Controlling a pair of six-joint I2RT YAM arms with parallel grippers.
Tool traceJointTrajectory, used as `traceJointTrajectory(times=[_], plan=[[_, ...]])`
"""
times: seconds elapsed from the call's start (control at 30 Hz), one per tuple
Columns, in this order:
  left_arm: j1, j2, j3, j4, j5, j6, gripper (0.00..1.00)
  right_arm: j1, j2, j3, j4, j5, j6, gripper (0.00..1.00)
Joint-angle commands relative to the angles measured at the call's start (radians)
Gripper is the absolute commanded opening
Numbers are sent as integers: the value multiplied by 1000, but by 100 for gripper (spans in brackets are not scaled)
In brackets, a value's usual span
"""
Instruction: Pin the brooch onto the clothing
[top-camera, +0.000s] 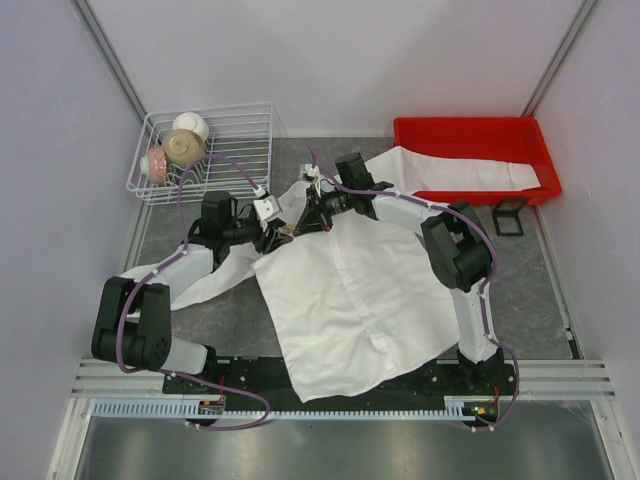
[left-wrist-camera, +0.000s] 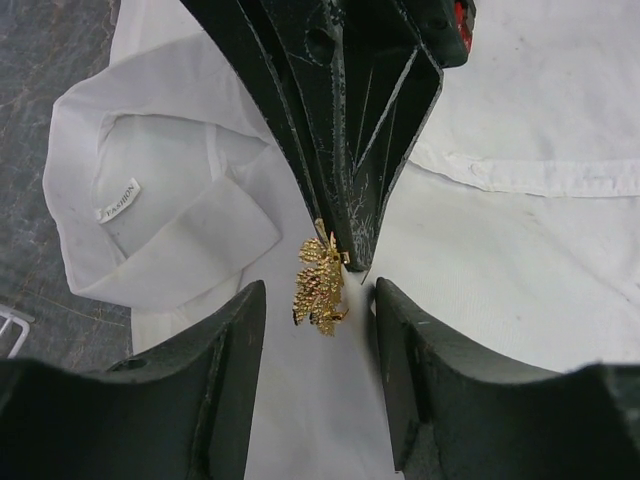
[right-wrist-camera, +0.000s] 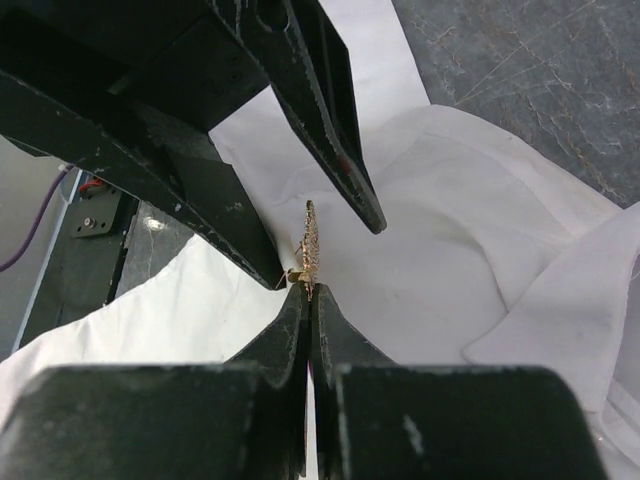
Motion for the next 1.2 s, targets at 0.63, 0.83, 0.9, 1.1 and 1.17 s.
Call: traceJointTrajectory(times=[0.63,0.83,0.9,1.1,1.17], plan=[[9,-36,-73,245,31,-189,27,-21,-33,7,111,-53,104,0],[21,-37,-81,277,69,-245,23,-26,-36,-6,120,-59,109,0],[23,-37,-81,279,77,-253,22,-29,-36,-9,126,-61,113,0],[29,-36,-82,283,94,-278,22,-29,-39,-26,179,-69,151,0],[29,-37,-84,279,95,-279,21,-31,-44,-36,207,-69,159,0]])
